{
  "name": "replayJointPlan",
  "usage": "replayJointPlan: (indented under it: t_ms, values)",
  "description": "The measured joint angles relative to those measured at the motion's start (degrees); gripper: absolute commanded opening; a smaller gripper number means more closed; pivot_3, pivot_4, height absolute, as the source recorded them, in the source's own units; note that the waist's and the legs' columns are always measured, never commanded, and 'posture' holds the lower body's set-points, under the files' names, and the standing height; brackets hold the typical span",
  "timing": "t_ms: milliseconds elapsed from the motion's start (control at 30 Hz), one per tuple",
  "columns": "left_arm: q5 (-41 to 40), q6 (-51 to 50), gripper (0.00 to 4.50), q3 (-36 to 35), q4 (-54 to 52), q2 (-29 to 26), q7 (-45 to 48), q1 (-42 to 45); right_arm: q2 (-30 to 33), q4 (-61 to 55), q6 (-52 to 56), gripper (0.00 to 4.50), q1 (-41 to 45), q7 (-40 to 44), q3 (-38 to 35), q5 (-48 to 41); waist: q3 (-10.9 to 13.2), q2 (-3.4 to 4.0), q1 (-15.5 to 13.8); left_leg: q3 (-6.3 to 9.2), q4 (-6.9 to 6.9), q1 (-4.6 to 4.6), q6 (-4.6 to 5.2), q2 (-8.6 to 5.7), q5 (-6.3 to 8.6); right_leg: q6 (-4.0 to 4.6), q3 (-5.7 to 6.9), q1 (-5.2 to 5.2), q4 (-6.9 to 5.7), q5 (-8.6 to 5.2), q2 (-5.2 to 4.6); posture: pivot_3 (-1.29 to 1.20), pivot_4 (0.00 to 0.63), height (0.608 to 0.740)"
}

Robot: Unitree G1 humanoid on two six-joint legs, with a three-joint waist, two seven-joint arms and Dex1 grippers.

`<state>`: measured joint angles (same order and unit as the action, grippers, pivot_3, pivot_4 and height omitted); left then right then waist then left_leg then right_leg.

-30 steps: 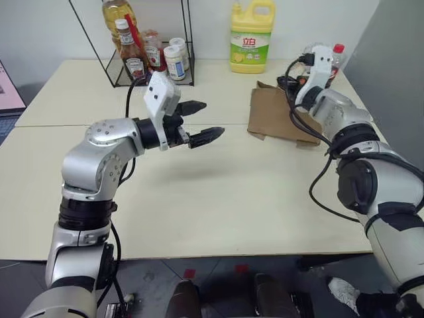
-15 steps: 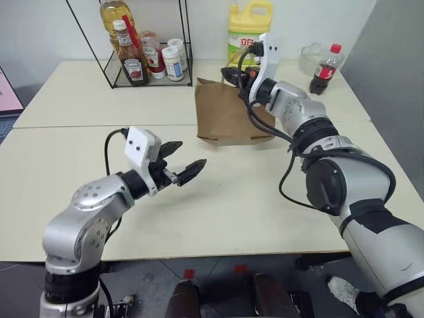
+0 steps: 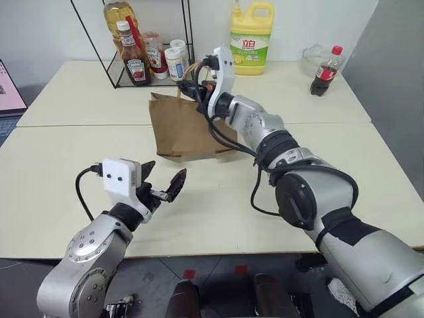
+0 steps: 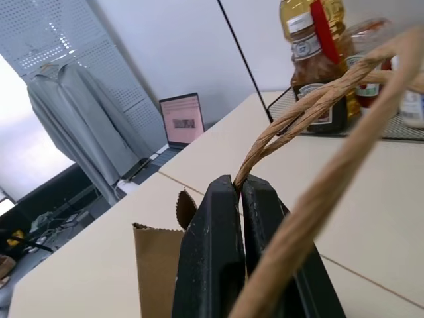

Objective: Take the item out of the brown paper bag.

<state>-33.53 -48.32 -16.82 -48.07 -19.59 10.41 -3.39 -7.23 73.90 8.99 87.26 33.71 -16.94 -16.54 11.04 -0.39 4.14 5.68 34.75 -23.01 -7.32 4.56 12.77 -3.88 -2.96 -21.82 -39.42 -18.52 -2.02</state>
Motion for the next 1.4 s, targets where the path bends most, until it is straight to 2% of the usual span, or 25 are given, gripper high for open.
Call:
replayJointPlan:
  t_ms: [333, 1167, 1300, 1400]
  values:
    - [-0.4, 0.1, 4.5, -0.3, -1.6, 0.6, -2.4, -2.5, -1.6, 0.0, -3.2, 0.03, -2.9, -3.1, 0.5, 0.9, 0.0, -0.02, -0.8, 0.01, 0.05, 0.0, 0.02, 0.0, 0.01, 0.0, 0.0, 0.0, -0.02, 0.0, 0.0, 0.0, 0.15, 0.74]
    - [-0.6, 2.6, 4.5, 1.9, 5.8, -1.7, 2.3, 4.2, -1.3, -5.4, -5.3, 0.03, -7.2, -10.1, 4.0, 2.5, 0.0, -0.04, -0.9, 0.04, 0.06, 0.0, 0.01, 0.0, 0.0, 0.0, 0.01, 0.0, -0.06, 0.0, 0.01, 0.0, 0.15, 0.74]
    - [-0.5, 2.7, 4.5, 2.2, 5.8, -1.7, 2.6, 4.2, -1.6, -6.1, -4.6, 0.88, -7.7, -10.0, 5.1, 2.6, 0.0, -0.04, -0.9, 0.04, 0.06, 0.0, 0.02, 0.0, 0.01, 0.0, 0.01, 0.0, -0.07, 0.0, 0.01, 0.0, 0.15, 0.74]
    - [-0.5, 2.7, 4.5, 2.5, 5.8, -1.7, 2.6, 4.1, -1.5, -6.6, -3.4, 1.74, -8.3, -9.6, 5.5, 2.5, 0.0, -0.05, -0.9, 0.04, 0.06, 0.01, 0.02, 0.0, 0.01, 0.0, 0.01, 0.0, -0.07, 0.0, 0.01, 0.0, 0.15, 0.74]
